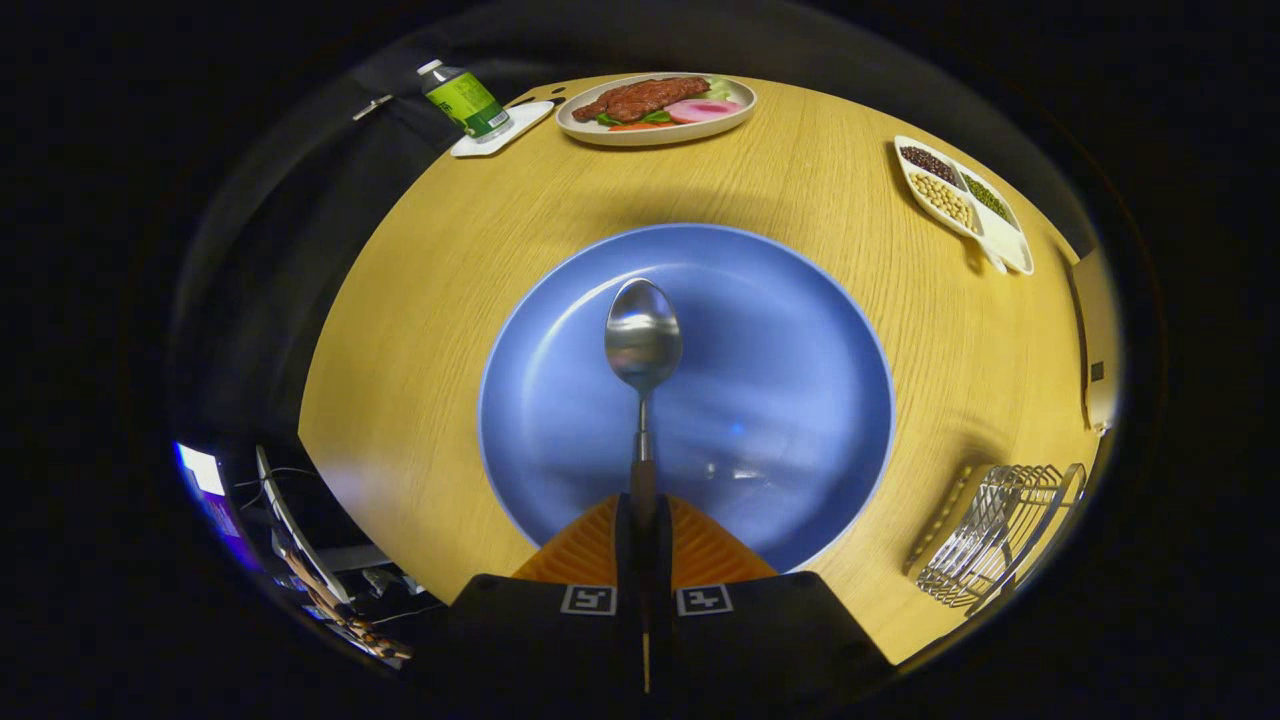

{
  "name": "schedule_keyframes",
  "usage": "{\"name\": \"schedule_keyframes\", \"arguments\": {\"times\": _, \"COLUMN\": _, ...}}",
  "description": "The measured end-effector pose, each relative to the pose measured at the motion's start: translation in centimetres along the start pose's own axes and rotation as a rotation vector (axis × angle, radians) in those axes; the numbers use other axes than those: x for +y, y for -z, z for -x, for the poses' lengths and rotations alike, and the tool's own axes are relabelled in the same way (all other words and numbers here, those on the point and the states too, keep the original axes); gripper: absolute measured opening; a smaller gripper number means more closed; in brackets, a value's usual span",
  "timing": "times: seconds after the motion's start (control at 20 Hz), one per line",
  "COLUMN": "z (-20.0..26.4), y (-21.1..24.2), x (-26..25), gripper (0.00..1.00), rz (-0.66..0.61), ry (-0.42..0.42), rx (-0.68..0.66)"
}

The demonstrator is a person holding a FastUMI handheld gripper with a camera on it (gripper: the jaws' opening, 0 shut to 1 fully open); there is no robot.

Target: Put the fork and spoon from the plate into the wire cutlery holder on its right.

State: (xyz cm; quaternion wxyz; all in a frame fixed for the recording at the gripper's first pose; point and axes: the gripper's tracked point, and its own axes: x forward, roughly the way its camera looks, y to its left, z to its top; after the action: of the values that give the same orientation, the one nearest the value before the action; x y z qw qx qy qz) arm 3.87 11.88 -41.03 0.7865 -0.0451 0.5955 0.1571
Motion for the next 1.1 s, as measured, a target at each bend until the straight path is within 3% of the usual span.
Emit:
{"name": "schedule_keyframes", "arguments": {"times": 0.45, "z": 7.7, "y": 1.1, "x": -1.1, "gripper": 0.07, "rz": 0.025, "ry": -0.036, "rx": -0.03}}
{"name": "schedule_keyframes", "arguments": {"times": 0.85, "z": 18.1, "y": 3.3, "x": -8.4, "gripper": 0.07, "rz": 0.051, "ry": 0.016, "rx": -0.009}}
{"name": "schedule_keyframes", "arguments": {"times": 1.1, "z": 21.3, "y": 5.9, "x": -14.1, "gripper": 0.07, "rz": 0.092, "ry": 0.085, "rx": 0.088}}
